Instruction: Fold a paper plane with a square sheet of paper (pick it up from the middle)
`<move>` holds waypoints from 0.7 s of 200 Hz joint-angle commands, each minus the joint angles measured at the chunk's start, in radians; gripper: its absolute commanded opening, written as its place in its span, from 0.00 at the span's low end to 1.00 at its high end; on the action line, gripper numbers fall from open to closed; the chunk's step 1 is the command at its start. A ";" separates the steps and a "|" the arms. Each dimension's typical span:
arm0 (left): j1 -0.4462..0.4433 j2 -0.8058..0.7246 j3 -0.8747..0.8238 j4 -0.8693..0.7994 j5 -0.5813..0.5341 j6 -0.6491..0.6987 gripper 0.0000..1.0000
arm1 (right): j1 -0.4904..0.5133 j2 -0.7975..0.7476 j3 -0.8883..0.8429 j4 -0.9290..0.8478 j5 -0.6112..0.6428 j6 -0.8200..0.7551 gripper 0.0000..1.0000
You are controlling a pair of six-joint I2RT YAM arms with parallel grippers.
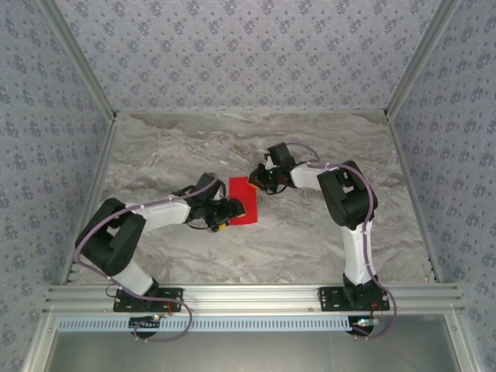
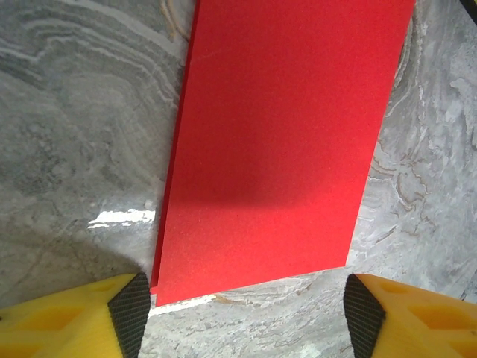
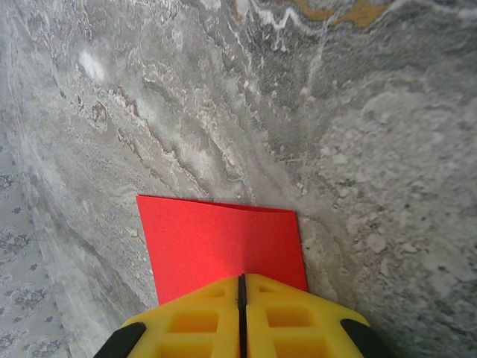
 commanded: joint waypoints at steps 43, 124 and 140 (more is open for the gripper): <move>-0.007 -0.023 0.008 0.095 0.050 0.006 0.65 | -0.003 0.043 -0.046 -0.103 0.038 -0.009 0.10; 0.004 -0.042 -0.026 0.230 0.077 0.004 0.62 | -0.011 -0.022 -0.045 -0.071 -0.045 -0.086 0.09; 0.004 -0.044 -0.032 0.225 0.077 0.007 0.61 | -0.017 -0.078 -0.058 -0.056 -0.088 -0.133 0.09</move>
